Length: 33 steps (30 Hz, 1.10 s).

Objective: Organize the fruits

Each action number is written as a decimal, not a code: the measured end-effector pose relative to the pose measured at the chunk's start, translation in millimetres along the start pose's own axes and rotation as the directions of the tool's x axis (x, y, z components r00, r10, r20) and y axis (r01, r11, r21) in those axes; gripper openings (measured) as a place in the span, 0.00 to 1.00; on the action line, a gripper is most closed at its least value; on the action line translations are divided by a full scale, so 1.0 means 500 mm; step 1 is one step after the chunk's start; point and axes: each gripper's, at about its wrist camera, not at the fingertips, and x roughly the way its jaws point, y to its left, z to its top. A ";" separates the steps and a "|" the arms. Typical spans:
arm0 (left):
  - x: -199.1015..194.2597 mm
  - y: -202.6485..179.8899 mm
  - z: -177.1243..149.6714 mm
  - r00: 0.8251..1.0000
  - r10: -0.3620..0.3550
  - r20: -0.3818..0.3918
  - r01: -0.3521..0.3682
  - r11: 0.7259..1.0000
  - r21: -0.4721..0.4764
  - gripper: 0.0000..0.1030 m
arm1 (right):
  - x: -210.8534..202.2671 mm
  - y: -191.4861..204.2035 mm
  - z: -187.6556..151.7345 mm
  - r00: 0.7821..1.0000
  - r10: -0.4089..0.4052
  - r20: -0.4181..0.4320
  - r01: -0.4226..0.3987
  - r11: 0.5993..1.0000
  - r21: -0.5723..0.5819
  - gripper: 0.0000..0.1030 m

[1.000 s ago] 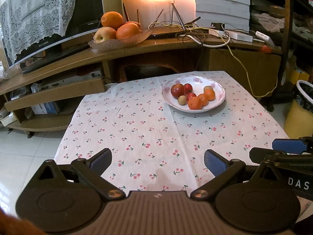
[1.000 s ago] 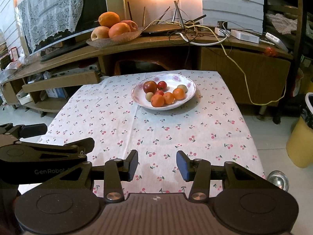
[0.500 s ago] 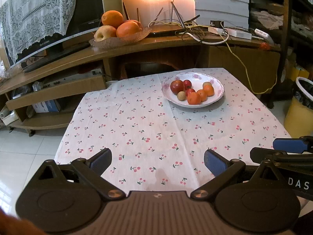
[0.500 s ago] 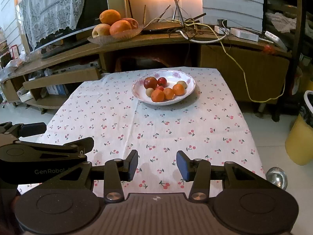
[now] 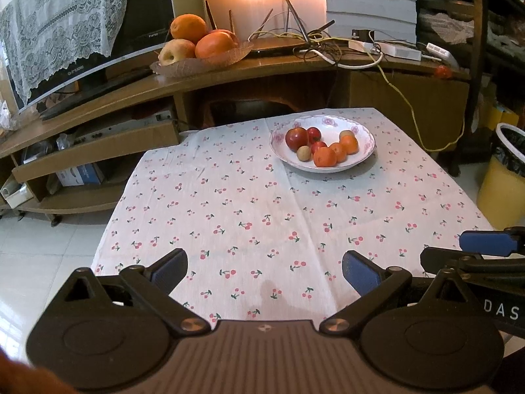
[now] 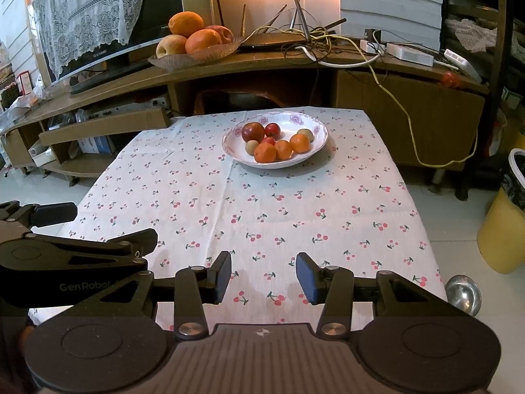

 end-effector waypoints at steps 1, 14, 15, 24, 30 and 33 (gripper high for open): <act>-0.001 0.000 -0.001 1.000 0.001 -0.001 -0.001 1.000 -0.001 1.00 | 0.001 0.000 0.001 1.000 -0.001 0.000 0.001 1.000 -0.001 0.45; -0.006 -0.002 -0.012 1.000 0.000 -0.018 0.000 1.000 0.000 1.00 | -0.004 0.000 -0.013 1.000 -0.005 -0.019 0.005 1.000 0.001 0.48; -0.006 -0.003 -0.013 1.000 0.000 -0.019 0.000 1.000 0.000 1.00 | -0.004 -0.001 -0.015 1.000 -0.005 -0.022 0.005 1.000 0.002 0.48; -0.008 -0.005 -0.018 0.999 -0.011 -0.031 0.011 1.000 0.005 1.00 | -0.004 -0.007 -0.016 0.999 -0.009 -0.036 0.009 1.000 0.021 0.48; -0.006 -0.008 -0.023 0.999 -0.009 -0.044 0.009 1.000 0.011 1.00 | -0.003 -0.007 -0.018 0.999 -0.009 -0.043 0.010 1.000 0.022 0.48; -0.005 -0.006 -0.024 0.999 -0.011 -0.051 0.011 1.000 0.005 1.00 | -0.003 -0.007 -0.019 0.999 -0.006 -0.046 0.007 1.000 0.025 0.48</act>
